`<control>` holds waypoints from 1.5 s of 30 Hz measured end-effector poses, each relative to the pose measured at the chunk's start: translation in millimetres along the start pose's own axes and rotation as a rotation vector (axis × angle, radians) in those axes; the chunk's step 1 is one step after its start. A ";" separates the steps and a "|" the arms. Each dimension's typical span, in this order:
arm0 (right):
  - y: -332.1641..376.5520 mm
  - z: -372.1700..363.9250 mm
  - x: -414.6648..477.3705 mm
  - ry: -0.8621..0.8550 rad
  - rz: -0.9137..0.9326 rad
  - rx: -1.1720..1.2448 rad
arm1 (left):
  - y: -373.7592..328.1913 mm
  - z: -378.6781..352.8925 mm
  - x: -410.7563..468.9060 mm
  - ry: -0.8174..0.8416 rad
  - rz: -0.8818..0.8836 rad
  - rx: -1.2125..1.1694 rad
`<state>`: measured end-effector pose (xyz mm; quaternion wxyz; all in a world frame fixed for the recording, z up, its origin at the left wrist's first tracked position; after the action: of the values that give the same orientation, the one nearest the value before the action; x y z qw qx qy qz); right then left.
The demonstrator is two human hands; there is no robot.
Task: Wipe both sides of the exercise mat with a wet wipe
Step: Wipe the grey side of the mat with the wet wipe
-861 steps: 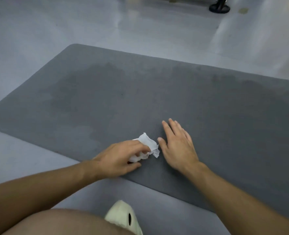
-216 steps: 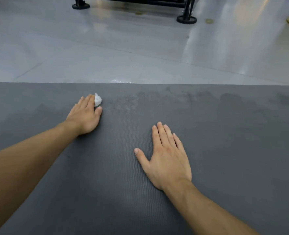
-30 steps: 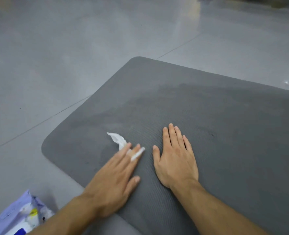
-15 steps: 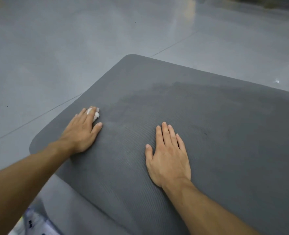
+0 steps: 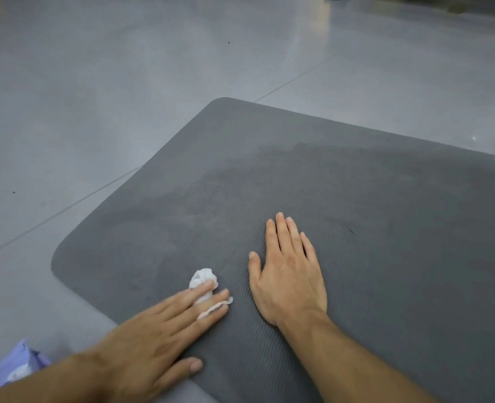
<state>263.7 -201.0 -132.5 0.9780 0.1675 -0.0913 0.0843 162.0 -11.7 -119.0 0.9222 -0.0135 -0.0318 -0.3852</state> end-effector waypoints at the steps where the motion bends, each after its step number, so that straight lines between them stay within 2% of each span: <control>1: -0.1 0.2 -0.1 0.006 0.002 0.002 | 11.1 0.0 0.5 0.003 0.027 -0.023; 4: -0.3 0.1 0.4 0.015 0.002 0.008 | 57.1 -5.7 10.2 -0.013 0.200 -0.100; 9: -0.8 -1.3 1.3 0.032 0.004 0.016 | 152.9 -28.4 44.6 -0.114 0.707 -0.143; 11: -1.4 -0.8 1.5 0.033 0.005 0.022 | 169.9 -34.7 65.8 -0.106 0.853 -0.103; 14: -0.8 -1.8 2.6 0.054 0.015 0.032 | 163.9 -33.6 98.0 -0.183 1.014 -0.103; 16: -5.0 -1.3 3.3 0.088 0.054 0.043 | 144.4 -31.5 121.7 -0.206 0.986 -0.121; 20: -49.0 11.3 2.0 0.112 0.169 -0.015 | 80.3 -30.5 174.9 -0.220 0.774 -0.116; 27: -180.8 60.7 -25.7 0.069 -0.008 -0.106 | 12.1 -37.1 245.9 -0.109 0.718 -0.074; 31: -233.3 84.9 -49.0 0.034 -0.088 -0.109 | -66.6 -38.8 298.2 -0.040 0.494 -0.124; 36: -294.7 113.8 -83.1 0.003 -0.185 -0.143 | -141.1 -42.1 345.9 0.000 0.469 -0.164; 40: -338.0 133.6 -113.7 0.007 -0.228 -0.156 | -222.8 -39.5 362.4 0.029 0.281 -0.230; 42: -357.9 144.1 -132.6 0.021 -0.240 -0.169 | -258.3 -43.8 369.1 0.039 0.270 -0.227; 45: -380.3 161.9 -163.0 0.039 -0.257 -0.195 | -276.3 -43.6 375.0 0.051 0.326 -0.257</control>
<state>155.7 -631.9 -134.8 0.9940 0.0802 -0.0578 -0.0474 230.5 -474.2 -136.5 0.9634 -0.1264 0.0437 -0.2321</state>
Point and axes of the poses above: each hand's wrist, its own x-axis towards the middle knuckle, its own z-axis out of the back of the hand, y = z × x, the point moved 5 cm from there along x, towards the middle knuckle, and after that the axes turned 12 degrees about -y, right-handed, at the moved point
